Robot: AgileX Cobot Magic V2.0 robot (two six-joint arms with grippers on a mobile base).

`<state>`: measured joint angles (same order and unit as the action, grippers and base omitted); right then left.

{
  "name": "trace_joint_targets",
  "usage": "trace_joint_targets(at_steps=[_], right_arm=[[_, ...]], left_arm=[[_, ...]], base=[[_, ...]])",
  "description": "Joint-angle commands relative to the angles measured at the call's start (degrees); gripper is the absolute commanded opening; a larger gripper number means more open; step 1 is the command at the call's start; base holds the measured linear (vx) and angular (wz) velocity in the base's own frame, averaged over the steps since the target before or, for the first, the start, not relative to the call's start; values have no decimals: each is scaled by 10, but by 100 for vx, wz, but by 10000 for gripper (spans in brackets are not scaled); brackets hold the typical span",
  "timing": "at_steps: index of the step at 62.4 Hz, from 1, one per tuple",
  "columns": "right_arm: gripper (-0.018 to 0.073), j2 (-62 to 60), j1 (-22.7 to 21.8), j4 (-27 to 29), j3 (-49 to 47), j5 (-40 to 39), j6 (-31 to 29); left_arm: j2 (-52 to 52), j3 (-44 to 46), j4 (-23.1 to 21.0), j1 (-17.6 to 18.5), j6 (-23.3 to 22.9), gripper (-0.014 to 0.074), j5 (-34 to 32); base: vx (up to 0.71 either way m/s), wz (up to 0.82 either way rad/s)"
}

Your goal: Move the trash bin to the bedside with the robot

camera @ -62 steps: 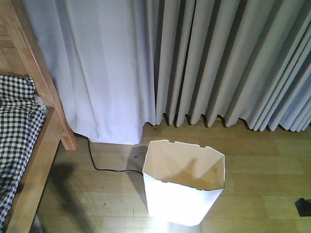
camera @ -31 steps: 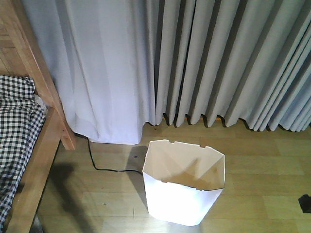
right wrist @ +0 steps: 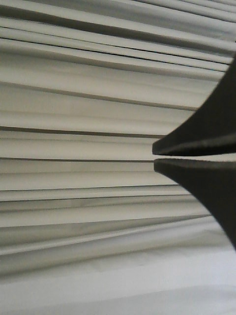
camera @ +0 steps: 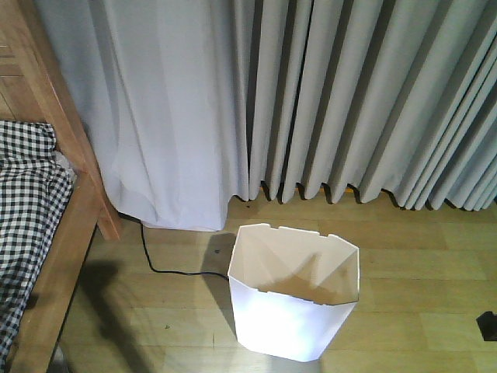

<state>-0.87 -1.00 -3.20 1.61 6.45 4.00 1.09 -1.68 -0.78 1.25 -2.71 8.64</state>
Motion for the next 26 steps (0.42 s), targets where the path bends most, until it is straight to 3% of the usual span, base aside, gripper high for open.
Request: trace_joint_targets(at_steps=[1,26], right_arm=[[-11,-5,-3,2,10,-37,-2],[-11,-5,-3,2,10,-37,-3]], left_arm=[[6,-16,-2,3,-5,-6,-45],[6,-16,-2,3,-5,-6,-45]], base=[[0,0],[0,0]])
